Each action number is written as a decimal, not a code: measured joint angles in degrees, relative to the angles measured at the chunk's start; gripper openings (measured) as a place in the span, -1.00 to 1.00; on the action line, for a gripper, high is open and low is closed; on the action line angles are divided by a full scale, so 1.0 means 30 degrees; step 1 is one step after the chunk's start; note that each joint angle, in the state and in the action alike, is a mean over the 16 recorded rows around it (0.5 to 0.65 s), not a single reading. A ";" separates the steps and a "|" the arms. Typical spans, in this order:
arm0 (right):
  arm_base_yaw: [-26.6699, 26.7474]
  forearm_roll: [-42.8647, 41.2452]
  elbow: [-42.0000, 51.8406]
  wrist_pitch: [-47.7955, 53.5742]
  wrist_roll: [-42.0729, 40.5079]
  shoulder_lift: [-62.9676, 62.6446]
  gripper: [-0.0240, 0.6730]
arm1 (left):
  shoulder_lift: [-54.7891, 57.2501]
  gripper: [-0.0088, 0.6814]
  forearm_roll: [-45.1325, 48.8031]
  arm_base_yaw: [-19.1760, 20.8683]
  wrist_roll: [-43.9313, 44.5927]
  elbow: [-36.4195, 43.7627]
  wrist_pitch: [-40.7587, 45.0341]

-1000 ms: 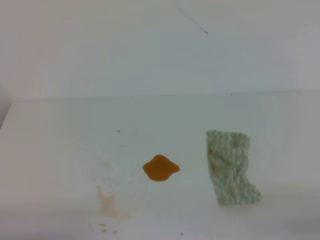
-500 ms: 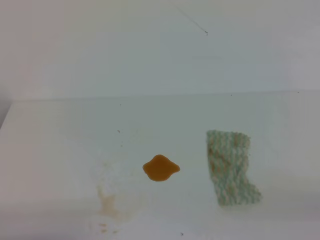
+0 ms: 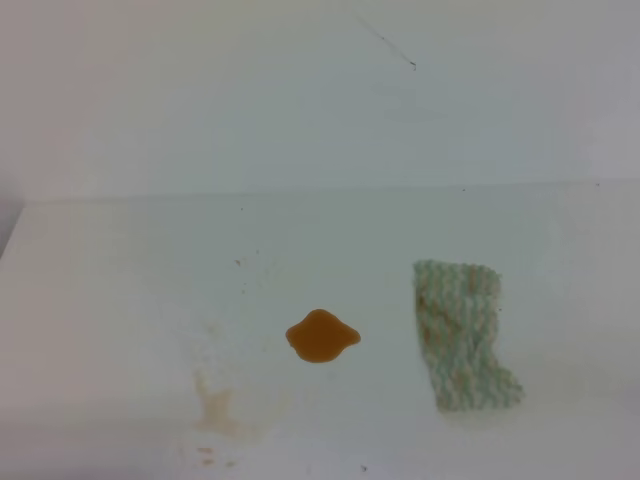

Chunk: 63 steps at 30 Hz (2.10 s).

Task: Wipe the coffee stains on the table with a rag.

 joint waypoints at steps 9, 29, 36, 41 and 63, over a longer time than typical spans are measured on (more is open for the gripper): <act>0.0000 -0.0196 -0.5180 0.5427 -0.4461 0.6203 -0.94 | 0.0000 -0.98 0.0000 0.0000 0.0000 0.0000 0.0000; 0.1570 0.5097 -1.5008 1.4129 -1.3282 2.0407 -0.94 | -0.0194 -0.98 -0.0014 -0.0006 0.0000 0.0269 -0.0104; 0.4040 0.4141 -1.7416 1.5577 -1.4275 2.4285 -0.93 | -0.0194 -0.98 -0.0014 -0.0006 0.0000 0.0269 -0.0104; 0.5406 0.3206 -1.8589 1.5664 -1.4210 2.6717 -0.80 | -0.0097 -0.98 -0.0007 -0.0003 0.0000 0.0134 -0.0052; 0.7082 -0.0668 -2.5611 1.6714 -1.1863 3.6757 0.08 | -0.0065 -0.98 -0.0005 -0.0002 0.0000 0.0090 -0.0035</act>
